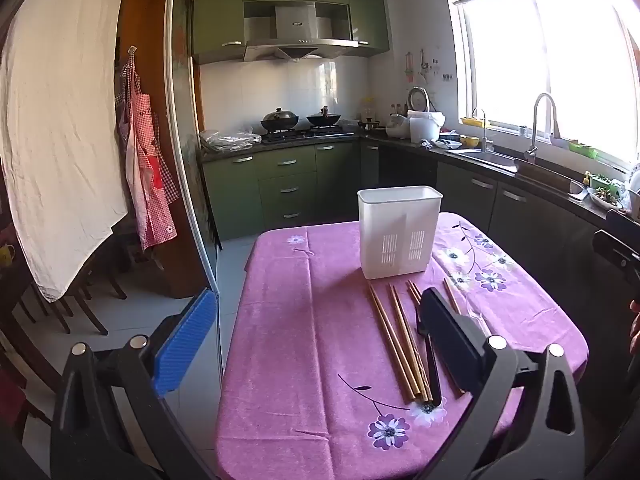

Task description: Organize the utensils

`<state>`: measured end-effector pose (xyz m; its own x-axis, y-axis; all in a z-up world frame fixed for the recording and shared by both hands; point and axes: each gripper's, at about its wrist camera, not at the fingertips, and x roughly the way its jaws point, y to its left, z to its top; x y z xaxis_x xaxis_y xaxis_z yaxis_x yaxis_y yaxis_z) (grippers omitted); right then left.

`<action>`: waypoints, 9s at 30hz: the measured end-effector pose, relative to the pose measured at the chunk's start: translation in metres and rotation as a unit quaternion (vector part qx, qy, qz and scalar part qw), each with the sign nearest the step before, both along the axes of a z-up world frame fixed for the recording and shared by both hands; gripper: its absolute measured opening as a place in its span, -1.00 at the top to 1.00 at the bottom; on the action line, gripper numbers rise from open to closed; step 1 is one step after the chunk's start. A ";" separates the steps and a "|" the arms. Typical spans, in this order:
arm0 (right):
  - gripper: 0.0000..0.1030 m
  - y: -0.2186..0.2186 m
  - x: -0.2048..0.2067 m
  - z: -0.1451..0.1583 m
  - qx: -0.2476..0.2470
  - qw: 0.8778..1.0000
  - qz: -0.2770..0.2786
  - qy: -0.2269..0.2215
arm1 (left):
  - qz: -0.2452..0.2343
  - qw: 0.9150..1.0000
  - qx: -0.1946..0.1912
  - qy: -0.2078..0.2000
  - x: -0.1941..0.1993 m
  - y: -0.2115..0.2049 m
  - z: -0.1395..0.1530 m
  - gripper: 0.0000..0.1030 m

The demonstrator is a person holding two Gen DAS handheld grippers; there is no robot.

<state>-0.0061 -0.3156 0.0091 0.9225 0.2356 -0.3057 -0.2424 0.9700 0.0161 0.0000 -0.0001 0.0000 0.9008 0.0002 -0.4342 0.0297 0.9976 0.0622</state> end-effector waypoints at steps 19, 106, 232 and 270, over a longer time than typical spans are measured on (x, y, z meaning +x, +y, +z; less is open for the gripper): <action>-0.92 -0.001 0.000 0.001 0.001 1.000 -0.002 -0.001 | -0.010 1.000 0.011 0.004 -0.002 -0.009 -0.002 -0.88; -0.92 0.001 0.052 -0.028 -0.022 0.995 -0.003 0.101 | -0.021 0.996 0.025 0.077 0.039 -0.016 -0.024 -0.88; 0.82 0.020 0.272 0.065 0.150 0.979 0.076 0.118 | -0.094 0.992 -0.073 0.037 0.280 -0.058 -0.020 0.25; 0.47 0.002 0.239 -0.038 0.038 0.983 -0.001 0.180 | -0.084 0.955 -0.043 0.280 0.213 -0.031 -0.106 0.09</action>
<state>0.2330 -0.3137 -0.0291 0.7588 0.2680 -0.5937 -0.2055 0.9634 0.1722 0.2129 -0.0308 -0.1060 0.5123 -0.1806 -0.8396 0.1937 0.9767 -0.0919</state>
